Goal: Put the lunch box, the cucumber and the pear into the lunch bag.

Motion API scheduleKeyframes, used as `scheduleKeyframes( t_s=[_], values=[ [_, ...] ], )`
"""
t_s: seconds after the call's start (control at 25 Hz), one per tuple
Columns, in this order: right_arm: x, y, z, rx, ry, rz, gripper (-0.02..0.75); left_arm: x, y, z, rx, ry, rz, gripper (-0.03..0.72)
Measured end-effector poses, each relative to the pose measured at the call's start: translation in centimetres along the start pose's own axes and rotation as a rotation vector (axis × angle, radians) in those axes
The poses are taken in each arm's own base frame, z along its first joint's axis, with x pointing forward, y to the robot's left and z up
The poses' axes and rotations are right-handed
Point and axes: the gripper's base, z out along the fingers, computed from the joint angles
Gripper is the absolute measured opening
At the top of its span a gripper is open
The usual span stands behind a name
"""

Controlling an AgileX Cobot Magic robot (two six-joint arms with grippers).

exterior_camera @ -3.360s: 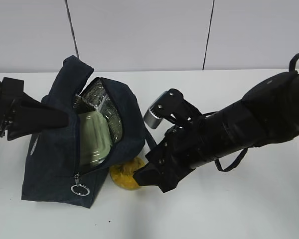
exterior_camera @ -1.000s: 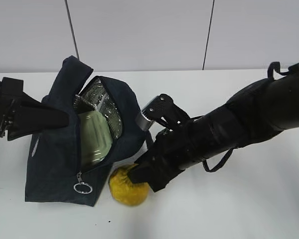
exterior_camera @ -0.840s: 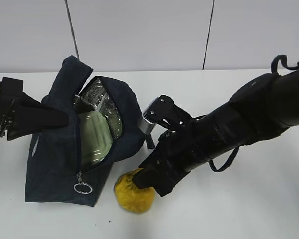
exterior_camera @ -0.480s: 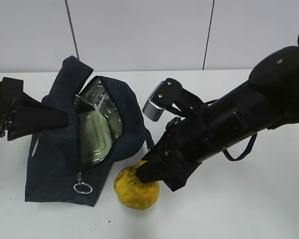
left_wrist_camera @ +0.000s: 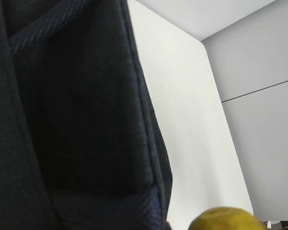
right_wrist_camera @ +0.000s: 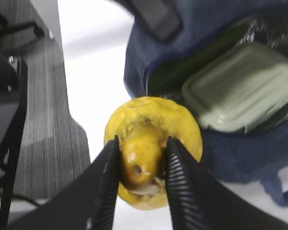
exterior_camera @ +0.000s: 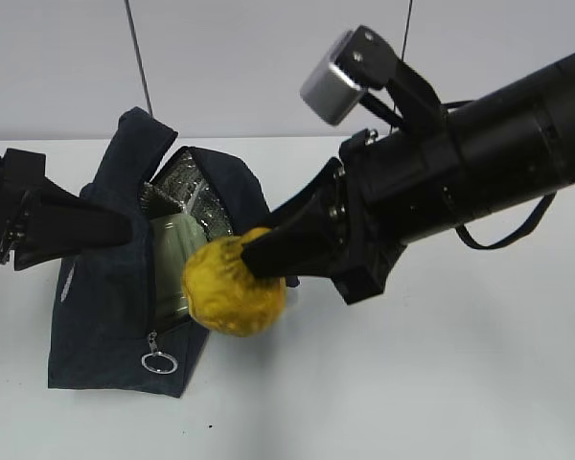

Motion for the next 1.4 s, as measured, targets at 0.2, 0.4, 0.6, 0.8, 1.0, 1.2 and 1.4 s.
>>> scheduleKeyframes(
  t_s=[0.2, 0.4, 0.6, 0.8, 1.0, 1.2, 1.4],
  values=[
    [-2.4, -1.2, -0.2, 0.091, -0.167, 0.009, 0.244, 0.0, 0.0, 0.0, -0.001, -0.001, 0.0, -0.019],
    [-2.7, -4.2, 2.3, 0.139, -0.288, 0.094, 0.244, 0.0, 0.0, 0.0, -0.001, -0.001, 0.0, -0.019],
    [-1.1, -7.5, 6.1, 0.157, -0.251, 0.155, 0.244, 0.0, 0.0, 0.0, -0.001, -0.001, 0.0, -0.019],
    [0.4, -9.9, 9.1, 0.156, -0.208, 0.184, 0.281, 0.0, 0.0, 0.0, -0.001, -0.001, 0.0, -0.019],
    [-0.2, -10.8, 9.9, 0.149, -0.232, 0.175, 0.484, 0.0, 0.0, 0.0, -0.001, -0.002, -0.001, -0.019],
    [-1.7, -11.1, 9.0, 0.199, -0.26, 0.181, 0.51, 0.0, 0.0, 0.0, 0.0, -0.004, -0.003, -0.019],
    [-2.6, -11.3, 6.9, 0.349, -0.197, 0.241, 0.498, 0.0, 0.0, 0.0, 0.001, -0.005, -0.004, -0.019]
  ],
)
